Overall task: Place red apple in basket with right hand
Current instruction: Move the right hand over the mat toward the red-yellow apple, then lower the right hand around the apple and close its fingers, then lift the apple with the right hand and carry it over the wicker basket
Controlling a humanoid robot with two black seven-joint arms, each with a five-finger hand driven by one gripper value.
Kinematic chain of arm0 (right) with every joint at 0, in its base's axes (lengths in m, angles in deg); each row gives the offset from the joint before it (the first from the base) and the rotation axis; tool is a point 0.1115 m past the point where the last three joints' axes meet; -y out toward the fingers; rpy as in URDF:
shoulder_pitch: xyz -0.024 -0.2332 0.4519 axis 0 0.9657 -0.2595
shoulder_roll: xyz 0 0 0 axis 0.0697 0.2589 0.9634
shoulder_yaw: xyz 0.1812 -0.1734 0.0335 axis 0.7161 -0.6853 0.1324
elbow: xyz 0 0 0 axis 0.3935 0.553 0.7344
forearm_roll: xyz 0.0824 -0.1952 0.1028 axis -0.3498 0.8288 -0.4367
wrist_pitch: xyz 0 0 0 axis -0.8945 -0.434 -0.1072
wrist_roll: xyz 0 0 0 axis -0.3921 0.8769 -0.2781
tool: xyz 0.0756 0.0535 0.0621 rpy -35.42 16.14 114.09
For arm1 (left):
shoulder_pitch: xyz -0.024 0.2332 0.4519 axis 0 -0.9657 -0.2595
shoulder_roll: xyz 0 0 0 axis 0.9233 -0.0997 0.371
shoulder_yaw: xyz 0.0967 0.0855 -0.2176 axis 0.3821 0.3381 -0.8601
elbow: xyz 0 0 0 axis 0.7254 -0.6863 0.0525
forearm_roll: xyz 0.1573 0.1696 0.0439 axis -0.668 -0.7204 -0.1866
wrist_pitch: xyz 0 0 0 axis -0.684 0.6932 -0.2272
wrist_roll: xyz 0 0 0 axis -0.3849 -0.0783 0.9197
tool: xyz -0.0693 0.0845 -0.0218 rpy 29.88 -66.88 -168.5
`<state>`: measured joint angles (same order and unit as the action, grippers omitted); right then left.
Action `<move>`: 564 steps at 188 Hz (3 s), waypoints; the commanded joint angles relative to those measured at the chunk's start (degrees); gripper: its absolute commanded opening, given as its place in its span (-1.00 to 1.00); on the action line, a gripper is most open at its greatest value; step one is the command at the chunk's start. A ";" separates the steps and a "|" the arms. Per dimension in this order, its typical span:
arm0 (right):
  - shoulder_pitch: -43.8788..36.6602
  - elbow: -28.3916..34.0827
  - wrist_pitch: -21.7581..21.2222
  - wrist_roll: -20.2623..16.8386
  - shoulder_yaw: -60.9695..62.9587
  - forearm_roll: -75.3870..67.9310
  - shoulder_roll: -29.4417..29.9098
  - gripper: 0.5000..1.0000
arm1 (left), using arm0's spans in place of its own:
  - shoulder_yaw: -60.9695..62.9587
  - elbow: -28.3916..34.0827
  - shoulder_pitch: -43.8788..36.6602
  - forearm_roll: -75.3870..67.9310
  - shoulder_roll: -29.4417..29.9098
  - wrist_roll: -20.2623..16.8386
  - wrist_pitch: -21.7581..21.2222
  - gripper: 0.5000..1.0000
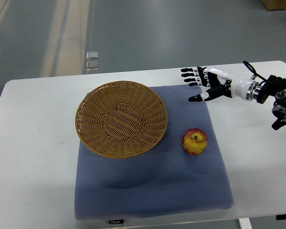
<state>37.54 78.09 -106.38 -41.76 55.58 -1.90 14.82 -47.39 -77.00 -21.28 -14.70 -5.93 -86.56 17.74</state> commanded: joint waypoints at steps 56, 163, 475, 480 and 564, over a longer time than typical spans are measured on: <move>-9.80 16.62 -0.26 0.90 -9.76 18.45 -12.18 0.69 | 0.05 0.18 0.01 0.00 0.00 0.00 0.00 1.00; -9.98 24.01 3.34 0.46 -20.22 28.56 -13.94 0.69 | 0.05 0.09 0.01 0.00 0.00 0.00 0.00 1.00; -19.39 12.76 11.61 0.64 -24.71 26.01 -4.19 -0.65 | 0.05 -0.08 0.01 0.00 0.00 0.09 0.00 1.00; -21.49 11.53 11.34 0.46 -24.79 24.34 -2.26 -0.65 | 0.05 -0.08 0.01 0.00 0.00 0.09 0.00 1.00; -25.10 3.97 10.64 0.46 -29.45 22.93 14.89 -0.46 | 0.14 0.01 0.01 0.09 0.00 0.09 0.00 1.00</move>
<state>12.54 83.46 -95.89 -41.39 28.32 20.97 26.25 -47.25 -77.10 -21.25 -14.70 -5.93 -86.49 17.74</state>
